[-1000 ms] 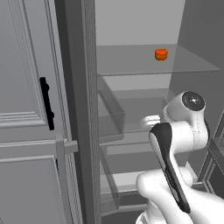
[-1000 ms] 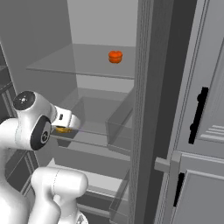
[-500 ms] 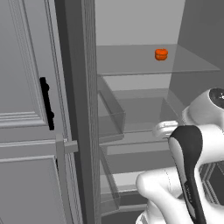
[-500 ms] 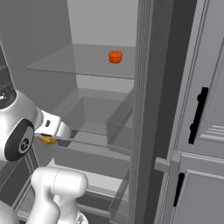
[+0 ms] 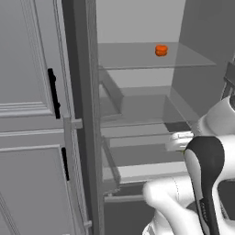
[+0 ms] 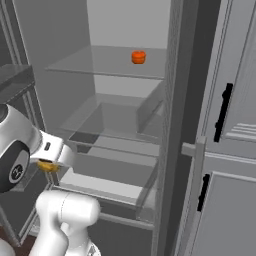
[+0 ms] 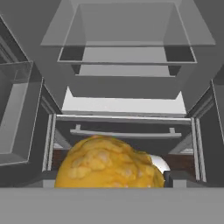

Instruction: Place one squash and one chicken drumstick in each tupperware on the nearby counter, to pack two identical lunches.

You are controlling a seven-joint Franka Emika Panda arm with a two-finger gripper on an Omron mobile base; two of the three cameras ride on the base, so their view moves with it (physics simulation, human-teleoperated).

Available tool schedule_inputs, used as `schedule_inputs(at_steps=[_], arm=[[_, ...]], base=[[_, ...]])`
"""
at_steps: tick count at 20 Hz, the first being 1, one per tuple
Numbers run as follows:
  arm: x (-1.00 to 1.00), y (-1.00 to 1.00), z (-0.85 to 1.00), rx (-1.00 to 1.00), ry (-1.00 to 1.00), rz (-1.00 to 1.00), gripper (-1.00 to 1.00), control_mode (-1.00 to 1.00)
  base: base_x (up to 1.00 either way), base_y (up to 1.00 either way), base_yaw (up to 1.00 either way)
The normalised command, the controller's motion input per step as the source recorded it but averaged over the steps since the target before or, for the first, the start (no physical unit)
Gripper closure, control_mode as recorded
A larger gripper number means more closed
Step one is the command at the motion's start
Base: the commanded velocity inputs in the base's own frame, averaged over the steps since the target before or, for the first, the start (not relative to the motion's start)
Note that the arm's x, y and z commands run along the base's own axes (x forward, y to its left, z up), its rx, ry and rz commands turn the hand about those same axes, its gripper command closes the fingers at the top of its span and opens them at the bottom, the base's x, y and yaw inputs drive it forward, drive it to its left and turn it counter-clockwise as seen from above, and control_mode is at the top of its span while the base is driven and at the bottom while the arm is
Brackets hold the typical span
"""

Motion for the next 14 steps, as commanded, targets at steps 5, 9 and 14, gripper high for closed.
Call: schedule_inputs(at_steps=[5, 9, 14], arm=[[0.0, 0.0, 0.0, 0.0, 0.0, 0.0, 1.0, 1.0], [0.0, 0.0, 0.0, 0.0, 0.0, 0.0, 1.0, 1.0], [0.0, 0.0, 0.0, 0.0, 0.0, 0.0, 1.0, 1.0]], base=[[-1.0, 0.0, 0.06], [-1.0, 0.03, 0.17], [-1.0, 0.35, 0.38]])
